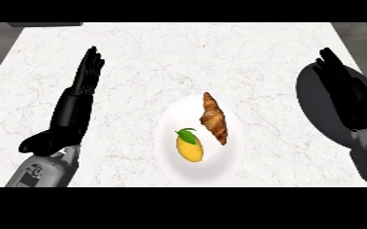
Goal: Pick the lemon from the plate and place it in the pan
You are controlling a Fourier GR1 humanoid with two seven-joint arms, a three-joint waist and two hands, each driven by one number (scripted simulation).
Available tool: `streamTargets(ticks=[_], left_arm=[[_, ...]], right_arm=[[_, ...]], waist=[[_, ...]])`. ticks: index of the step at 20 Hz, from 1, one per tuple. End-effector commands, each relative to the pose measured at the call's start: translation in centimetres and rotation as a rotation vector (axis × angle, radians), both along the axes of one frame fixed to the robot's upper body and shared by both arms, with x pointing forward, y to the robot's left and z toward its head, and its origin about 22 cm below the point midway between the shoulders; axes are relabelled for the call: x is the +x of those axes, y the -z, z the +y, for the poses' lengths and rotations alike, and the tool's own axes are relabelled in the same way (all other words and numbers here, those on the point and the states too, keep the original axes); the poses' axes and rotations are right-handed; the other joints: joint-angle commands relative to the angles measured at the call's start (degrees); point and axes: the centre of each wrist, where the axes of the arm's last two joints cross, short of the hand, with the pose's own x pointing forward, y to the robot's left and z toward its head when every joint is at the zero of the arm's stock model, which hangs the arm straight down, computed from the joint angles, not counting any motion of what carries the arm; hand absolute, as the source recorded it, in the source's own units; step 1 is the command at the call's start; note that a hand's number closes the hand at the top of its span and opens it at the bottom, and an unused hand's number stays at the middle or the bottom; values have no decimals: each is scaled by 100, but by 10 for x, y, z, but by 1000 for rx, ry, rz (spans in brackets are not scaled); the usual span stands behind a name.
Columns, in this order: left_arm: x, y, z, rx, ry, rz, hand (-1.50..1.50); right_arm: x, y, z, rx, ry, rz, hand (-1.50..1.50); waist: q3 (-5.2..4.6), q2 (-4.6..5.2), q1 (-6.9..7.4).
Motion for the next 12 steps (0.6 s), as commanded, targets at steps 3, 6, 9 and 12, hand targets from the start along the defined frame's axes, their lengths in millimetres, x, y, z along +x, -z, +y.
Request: streamTargets(ticks=[3, 6, 9, 12], left_arm=[[5, 11, 5, 88, 60, 171, 0], [7, 16, 12, 168, 104, 285, 0], [1, 27, -3, 138, 142, 344, 0], [0, 18, 20, 153, 97, 400, 0]], right_arm=[[29, -7, 63, -59, -238, 81, -150], [40, 0, 114, -86, -445, 158, -150], [29, 0, 91, -725, -432, -24, 150], [19, 68, 163, -441, -323, -21, -150]], waist=[[-3, 80, 459], [5, 210, 866], [-26, 127, 710], [8, 58, 427]])
